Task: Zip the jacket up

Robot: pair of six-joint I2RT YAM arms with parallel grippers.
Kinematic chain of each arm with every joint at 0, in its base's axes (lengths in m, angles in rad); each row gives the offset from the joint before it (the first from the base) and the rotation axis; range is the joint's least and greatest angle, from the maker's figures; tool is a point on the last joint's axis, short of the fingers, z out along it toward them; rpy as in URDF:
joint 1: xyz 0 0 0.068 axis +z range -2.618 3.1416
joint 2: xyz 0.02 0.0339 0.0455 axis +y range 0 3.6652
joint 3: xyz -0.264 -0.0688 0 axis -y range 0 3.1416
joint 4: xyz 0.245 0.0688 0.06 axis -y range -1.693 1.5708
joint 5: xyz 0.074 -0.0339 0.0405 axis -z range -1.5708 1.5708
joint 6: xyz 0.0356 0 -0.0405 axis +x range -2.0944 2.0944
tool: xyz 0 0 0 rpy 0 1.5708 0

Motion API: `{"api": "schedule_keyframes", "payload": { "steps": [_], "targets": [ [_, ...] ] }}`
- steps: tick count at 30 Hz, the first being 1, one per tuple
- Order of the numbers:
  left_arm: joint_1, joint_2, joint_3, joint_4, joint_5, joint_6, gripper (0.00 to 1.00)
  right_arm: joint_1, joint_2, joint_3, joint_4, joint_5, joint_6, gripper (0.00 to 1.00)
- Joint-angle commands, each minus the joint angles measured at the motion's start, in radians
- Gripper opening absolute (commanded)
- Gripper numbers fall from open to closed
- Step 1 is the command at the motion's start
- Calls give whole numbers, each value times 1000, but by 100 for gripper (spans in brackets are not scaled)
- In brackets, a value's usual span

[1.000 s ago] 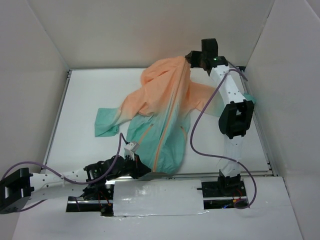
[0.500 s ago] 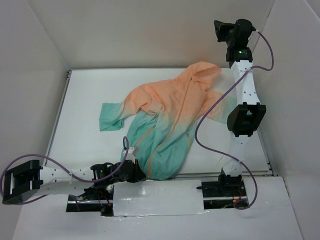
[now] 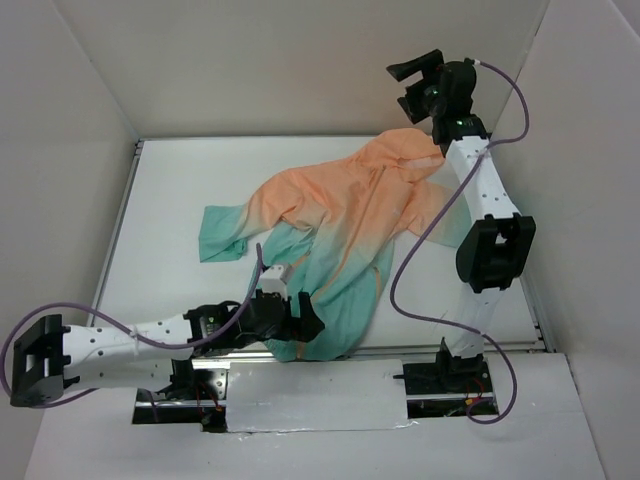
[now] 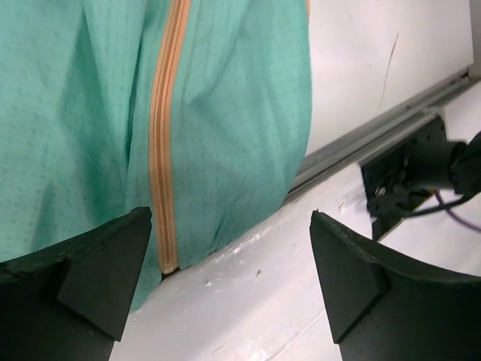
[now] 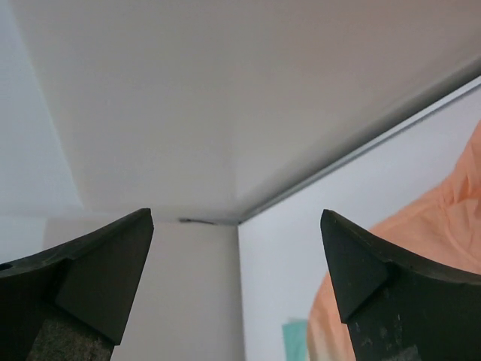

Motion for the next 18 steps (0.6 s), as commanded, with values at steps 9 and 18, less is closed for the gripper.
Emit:
{"api": "schedule_keyframes", "payload": {
  "steps": [9,18],
  "targets": [
    [446,99,445,-451,-59,186,100,115,-585,-226,-280,-64,-634,100],
    [743,27,843,-764,-340,352,99,137,-1217,-742,-376,55,-647,100]
  ]
}}
